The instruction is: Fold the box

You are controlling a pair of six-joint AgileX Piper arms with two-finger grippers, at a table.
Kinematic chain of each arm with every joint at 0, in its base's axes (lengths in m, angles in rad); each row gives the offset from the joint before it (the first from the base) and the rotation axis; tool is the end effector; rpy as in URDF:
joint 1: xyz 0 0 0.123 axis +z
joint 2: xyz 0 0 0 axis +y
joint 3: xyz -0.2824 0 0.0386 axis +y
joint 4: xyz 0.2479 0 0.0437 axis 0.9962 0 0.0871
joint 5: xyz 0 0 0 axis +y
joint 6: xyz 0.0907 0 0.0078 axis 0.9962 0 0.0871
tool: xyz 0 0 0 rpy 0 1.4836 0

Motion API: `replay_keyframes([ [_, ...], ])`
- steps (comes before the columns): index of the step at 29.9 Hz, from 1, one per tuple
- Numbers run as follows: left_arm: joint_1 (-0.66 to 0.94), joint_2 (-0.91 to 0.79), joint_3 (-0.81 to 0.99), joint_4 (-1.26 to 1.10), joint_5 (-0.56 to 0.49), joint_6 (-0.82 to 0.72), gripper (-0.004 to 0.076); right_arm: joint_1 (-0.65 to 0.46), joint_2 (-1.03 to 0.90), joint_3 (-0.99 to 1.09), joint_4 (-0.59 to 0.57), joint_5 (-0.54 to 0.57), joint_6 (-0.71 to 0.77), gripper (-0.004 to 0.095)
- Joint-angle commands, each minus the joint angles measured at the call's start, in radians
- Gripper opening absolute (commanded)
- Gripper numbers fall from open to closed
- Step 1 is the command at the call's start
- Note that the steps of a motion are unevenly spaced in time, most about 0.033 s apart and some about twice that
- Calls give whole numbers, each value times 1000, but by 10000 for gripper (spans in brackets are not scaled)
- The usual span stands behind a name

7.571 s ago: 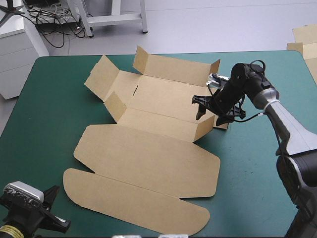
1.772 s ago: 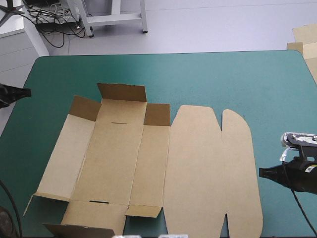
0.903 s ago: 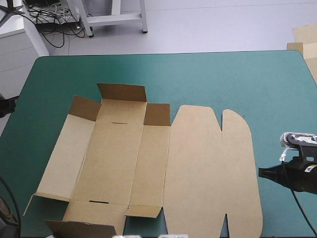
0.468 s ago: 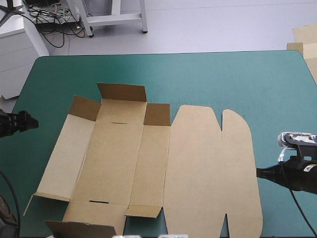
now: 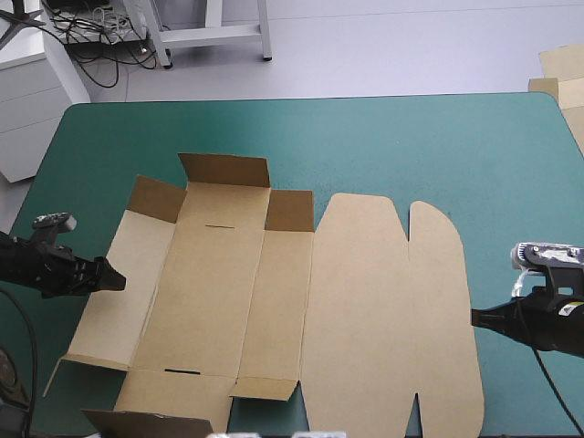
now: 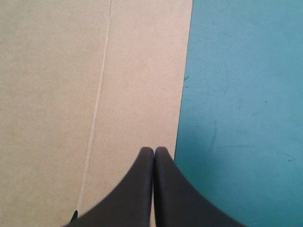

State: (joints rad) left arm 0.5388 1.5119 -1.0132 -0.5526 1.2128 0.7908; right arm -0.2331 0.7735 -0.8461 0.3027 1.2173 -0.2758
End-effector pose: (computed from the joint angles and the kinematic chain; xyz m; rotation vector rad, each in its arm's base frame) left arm 0.2467 0.0953 0.2477 0.0558 2.8004 -0.6223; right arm 0.1158 -0.0013 0.3339 -0.0156 2.5632 0.2200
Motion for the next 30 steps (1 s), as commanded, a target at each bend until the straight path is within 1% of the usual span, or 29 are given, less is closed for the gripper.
replay_keyframes([
  [1,-24,-25,14,-69,56,51,611,-9,-2,-25,26,-28,-12,-15],
  [6,-55,-25,48,-94,54,56,611,-9,-2,-25,43,-28,-12,-15],
  [9,-80,-25,58,-91,78,45,605,-9,-2,-25,43,-28,-12,-15],
  [12,-113,-27,58,-91,78,-33,598,-9,-2,-25,43,-28,-12,-15],
  [19,-200,-27,58,-72,78,-92,598,-9,-2,-25,43,-28,-12,-15],
  [23,-218,-30,71,-47,78,-138,598,-9,-2,-25,43,-28,-12,-15],
  [30,-224,-110,136,-19,78,-147,598,-9,-2,-25,45,-30,-12,-15],
])
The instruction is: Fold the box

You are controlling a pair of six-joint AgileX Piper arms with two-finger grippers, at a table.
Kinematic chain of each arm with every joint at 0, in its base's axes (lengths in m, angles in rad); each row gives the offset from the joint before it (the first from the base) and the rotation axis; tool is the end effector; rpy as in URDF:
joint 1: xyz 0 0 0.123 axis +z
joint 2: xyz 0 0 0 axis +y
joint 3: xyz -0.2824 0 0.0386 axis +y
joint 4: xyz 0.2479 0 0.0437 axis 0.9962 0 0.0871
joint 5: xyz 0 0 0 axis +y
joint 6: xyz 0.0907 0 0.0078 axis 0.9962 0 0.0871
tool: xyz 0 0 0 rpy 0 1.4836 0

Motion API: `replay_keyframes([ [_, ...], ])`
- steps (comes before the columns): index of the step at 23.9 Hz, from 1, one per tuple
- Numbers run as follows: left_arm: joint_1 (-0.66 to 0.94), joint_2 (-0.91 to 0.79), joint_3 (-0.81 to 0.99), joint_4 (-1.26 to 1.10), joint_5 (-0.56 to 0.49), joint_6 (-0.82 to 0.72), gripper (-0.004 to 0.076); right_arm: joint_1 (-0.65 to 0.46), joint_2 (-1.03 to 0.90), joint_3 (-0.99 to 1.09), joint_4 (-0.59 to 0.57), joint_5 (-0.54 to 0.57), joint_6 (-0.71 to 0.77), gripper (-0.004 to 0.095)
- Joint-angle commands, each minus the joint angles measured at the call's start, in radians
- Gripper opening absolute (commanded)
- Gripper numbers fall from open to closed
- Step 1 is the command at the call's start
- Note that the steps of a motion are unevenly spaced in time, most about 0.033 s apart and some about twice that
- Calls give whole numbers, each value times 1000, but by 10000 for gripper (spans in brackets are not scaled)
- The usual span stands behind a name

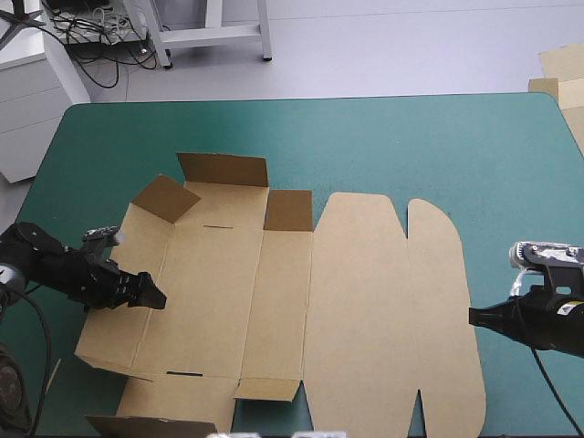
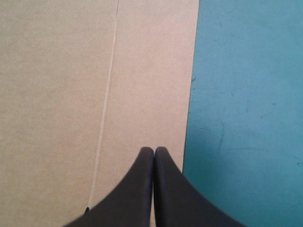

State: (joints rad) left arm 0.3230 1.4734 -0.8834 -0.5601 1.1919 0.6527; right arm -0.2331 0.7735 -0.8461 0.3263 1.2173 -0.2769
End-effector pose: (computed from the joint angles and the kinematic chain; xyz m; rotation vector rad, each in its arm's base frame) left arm 0.2382 0.0323 0.2272 0.1240 2.9146 -0.7507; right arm 0.1161 0.0006 0.3346 -0.0139 2.5552 0.2496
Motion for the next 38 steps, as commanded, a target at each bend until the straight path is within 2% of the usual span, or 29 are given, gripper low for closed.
replay_keyframes([
  [1,-8,-89,14,-3,99,-9,598,-9,-2,-25,22,-32,-11,-15],
  [7,-8,-176,49,27,99,-42,584,-9,-2,-25,22,-28,-11,-15],
  [9,-8,-203,68,18,99,-42,531,-9,-2,-25,22,-21,-11,-15],
  [11,-8,-214,96,14,93,-42,446,-7,-2,-25,24,-19,-11,-15],
  [15,-8,-214,100,25,56,-50,351,-7,-2,-25,31,-15,-11,-15],
  [16,-8,-212,100,35,37,-62,309,-7,-2,-25,31,-14,-14,-15],
  [18,-8,-204,100,76,1,-119,165,-7,-2,-25,33,-10,-16,-15],
  [19,-8,-200,100,89,-12,-141,64,-7,-2,-25,38,-10,-19,-15],
  [20,-8,-195,100,93,-17,-139,13,-7,-2,-25,42,-10,-23,-15],
  [21,-8,-187,100,96,-17,-139,-6,-7,-2,-25,50,-10,-31,-15],
  [34,-10,-152,85,139,-104,-141,-10,-7,-2,-25,62,-10,-34,-15],
  [38,-71,-152,33,228,-127,-159,-10,-7,-2,-25,62,-18,-34,-15],
])
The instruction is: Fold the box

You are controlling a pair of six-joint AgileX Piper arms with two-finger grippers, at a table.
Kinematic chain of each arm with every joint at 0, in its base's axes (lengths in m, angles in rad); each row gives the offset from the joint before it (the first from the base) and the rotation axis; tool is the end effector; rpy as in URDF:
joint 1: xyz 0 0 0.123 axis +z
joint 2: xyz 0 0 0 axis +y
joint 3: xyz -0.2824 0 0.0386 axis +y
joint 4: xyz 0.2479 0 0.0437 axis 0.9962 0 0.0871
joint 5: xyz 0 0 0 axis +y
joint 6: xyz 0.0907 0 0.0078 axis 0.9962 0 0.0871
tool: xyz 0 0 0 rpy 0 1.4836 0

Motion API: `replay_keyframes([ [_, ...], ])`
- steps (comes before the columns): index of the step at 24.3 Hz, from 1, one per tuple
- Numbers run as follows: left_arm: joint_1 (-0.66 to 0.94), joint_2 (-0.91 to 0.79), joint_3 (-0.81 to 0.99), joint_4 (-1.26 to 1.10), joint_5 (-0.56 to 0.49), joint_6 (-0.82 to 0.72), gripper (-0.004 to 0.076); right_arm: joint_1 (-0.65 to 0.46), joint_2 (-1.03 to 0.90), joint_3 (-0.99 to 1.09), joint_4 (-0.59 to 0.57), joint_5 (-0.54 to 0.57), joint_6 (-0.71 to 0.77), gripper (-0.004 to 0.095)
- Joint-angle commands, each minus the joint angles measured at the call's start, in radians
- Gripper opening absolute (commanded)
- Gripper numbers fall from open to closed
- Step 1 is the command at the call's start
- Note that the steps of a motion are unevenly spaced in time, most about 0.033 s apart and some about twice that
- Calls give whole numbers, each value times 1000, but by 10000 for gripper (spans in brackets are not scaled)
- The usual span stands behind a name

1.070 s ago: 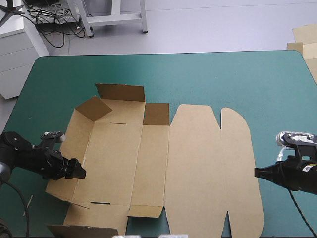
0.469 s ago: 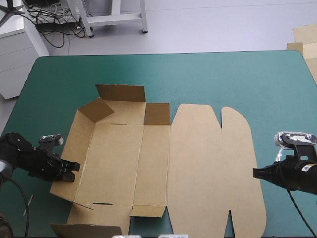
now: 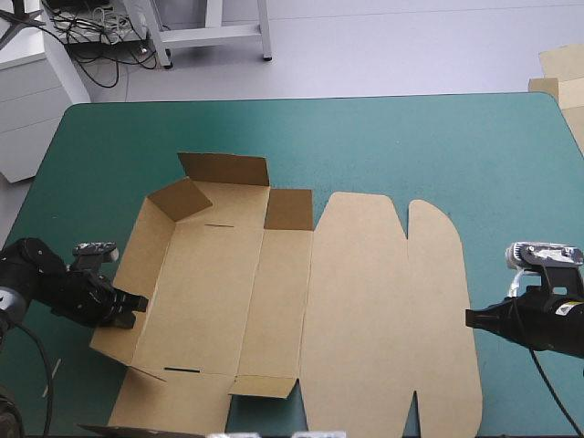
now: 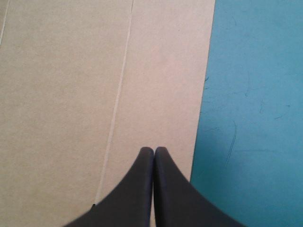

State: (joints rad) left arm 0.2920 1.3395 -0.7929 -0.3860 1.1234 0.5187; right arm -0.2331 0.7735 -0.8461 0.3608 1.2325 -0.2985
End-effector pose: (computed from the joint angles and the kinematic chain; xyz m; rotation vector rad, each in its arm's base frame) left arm 0.2089 0.0305 0.2296 0.0832 2.9758 -0.4859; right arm 0.1155 0.0038 0.3349 -0.0407 2.5552 0.2914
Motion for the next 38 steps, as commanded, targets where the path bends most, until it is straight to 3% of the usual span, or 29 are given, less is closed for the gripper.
replay_keyframes([
  [1,-61,-18,-76,87,-66,-36,-10,-7,-2,-25,28,-36,-12,-15],
  [9,-405,-16,-270,344,-237,-74,-10,-7,-2,-25,28,-39,-12,-15],
  [13,-660,-15,-364,628,-412,-131,-10,-7,-2,-25,28,-39,-12,-15],
  [21,-965,-15,-375,1101,-620,-246,-10,-7,-2,-25,28,-28,-12,-14],
  [28,-1053,-6,-375,1373,-632,-470,-10,-7,-2,-25,28,-28,-12,-14],
  [35,-1136,67,-375,1503,-514,-519,-10,-7,-2,-25,36,-23,-12,-14],
  [38,-1174,105,-375,1618,-495,-615,-10,-7,-2,-25,36,-16,-12,-14],
])
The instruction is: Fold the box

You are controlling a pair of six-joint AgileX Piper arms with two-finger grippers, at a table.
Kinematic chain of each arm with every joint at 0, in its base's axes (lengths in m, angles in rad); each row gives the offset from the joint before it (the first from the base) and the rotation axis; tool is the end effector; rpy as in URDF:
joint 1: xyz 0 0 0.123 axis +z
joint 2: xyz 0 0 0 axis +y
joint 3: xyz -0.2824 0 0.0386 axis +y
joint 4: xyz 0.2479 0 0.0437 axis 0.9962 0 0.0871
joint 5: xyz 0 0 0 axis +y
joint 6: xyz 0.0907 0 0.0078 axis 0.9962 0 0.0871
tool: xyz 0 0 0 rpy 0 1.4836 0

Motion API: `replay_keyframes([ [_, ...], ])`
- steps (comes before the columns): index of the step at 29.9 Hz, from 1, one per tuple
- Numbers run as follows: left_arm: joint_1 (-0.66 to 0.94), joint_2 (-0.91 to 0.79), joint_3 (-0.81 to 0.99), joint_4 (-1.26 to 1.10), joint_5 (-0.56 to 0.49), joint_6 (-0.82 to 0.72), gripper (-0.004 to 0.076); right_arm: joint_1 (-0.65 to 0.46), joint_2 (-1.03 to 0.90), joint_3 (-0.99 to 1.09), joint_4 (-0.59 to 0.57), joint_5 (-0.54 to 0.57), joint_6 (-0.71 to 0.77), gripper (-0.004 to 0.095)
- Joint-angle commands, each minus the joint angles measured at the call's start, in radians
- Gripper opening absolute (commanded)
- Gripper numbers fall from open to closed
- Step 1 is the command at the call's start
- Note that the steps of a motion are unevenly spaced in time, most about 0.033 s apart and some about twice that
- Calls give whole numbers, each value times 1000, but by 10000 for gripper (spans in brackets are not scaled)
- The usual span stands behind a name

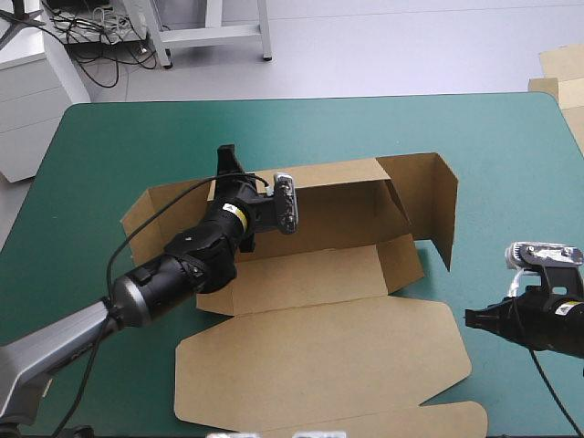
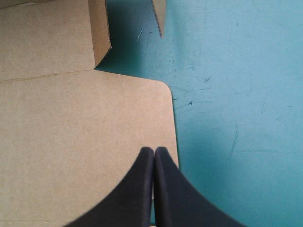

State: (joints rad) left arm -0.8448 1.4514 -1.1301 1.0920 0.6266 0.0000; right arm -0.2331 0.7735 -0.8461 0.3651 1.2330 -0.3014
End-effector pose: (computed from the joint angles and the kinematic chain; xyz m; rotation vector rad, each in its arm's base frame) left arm 0.2477 -0.2075 0.3301 1.4643 1.5161 0.6731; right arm 0.1155 0.0041 0.3350 -0.0440 2.5538 0.2960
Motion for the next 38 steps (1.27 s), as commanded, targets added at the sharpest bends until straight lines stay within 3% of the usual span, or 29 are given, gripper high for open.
replay_keyframes([
  [1,-48,2,-38,188,13,-146,-10,-7,-2,-25,31,-17,-7,-14],
  [6,-95,41,-38,420,91,-317,-10,-7,-2,-25,31,-9,-5,-14],
  [12,-140,81,-38,565,100,-477,-10,-7,-2,-25,34,-6,-5,-14],
  [28,-199,182,-33,578,142,-556,-10,-7,-2,-25,28,-47,-5,-14],
  [38,-274,182,97,697,201,-654,-10,-7,-2,-25,31,-48,2,-11],
])
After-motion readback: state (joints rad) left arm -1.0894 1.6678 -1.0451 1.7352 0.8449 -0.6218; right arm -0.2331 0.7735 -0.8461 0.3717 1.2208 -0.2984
